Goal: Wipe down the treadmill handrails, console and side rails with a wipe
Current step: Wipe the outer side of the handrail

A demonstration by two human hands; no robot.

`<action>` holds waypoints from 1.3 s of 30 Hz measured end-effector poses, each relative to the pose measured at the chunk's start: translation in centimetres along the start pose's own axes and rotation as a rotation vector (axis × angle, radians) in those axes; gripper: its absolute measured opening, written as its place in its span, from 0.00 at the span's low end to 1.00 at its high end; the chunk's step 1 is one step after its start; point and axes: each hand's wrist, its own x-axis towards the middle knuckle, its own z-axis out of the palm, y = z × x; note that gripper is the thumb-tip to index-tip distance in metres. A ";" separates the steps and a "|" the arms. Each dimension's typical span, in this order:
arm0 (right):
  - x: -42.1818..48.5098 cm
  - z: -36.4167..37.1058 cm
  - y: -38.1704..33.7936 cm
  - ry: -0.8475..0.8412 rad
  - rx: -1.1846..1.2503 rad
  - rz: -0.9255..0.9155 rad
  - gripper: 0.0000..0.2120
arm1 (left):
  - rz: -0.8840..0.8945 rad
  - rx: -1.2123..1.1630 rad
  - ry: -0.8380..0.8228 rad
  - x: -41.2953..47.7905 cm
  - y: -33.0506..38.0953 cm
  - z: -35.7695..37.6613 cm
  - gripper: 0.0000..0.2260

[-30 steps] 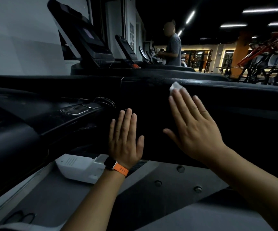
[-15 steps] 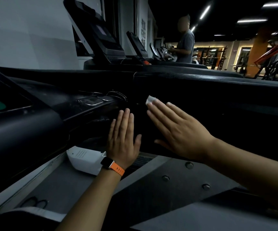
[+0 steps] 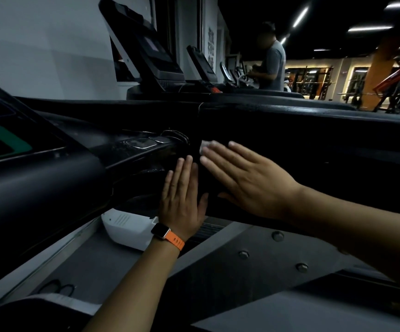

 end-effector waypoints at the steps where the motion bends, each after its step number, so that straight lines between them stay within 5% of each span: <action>1: 0.6 -0.3 0.3 0.013 -0.005 0.032 0.34 | 0.000 0.005 -0.002 0.0 0.0 0.0 0.29; 7: -0.3 0.3 0.2 0.054 -0.004 0.085 0.33 | 0.021 0.008 -0.005 -0.1 -0.2 -0.1 0.28; 12: -2.5 1.8 -2.0 -0.030 -0.055 -0.102 0.35 | 0.013 -0.009 -0.005 -0.1 -0.1 0.0 0.29; 17: -1.3 1.0 -0.4 0.037 -0.037 0.126 0.35 | 0.003 -0.008 -0.005 -0.1 0.0 0.2 0.29; 21: -4.0 2.4 -2.5 -0.059 -0.051 -0.079 0.37 | 0.006 -0.014 -0.002 -0.1 0.0 0.2 0.28; 25: -3.3 1.1 -0.4 0.045 -0.015 0.194 0.35 | -0.012 -0.011 0.005 -0.1 0.3 0.3 0.28; 30: -5.6 2.1 -2.2 -0.028 -0.072 0.002 0.38 | -0.004 -0.018 -0.004 -0.1 0.3 0.0 0.28; 34: -4.7 1.2 -0.3 0.058 -0.057 0.247 0.38 | -0.010 -0.009 0.001 -0.2 0.5 0.1 0.28; 39: -7.2 2.6 -2.8 -0.036 -0.062 0.024 0.39 | -0.009 -0.015 -0.002 -0.1 0.5 0.2 0.28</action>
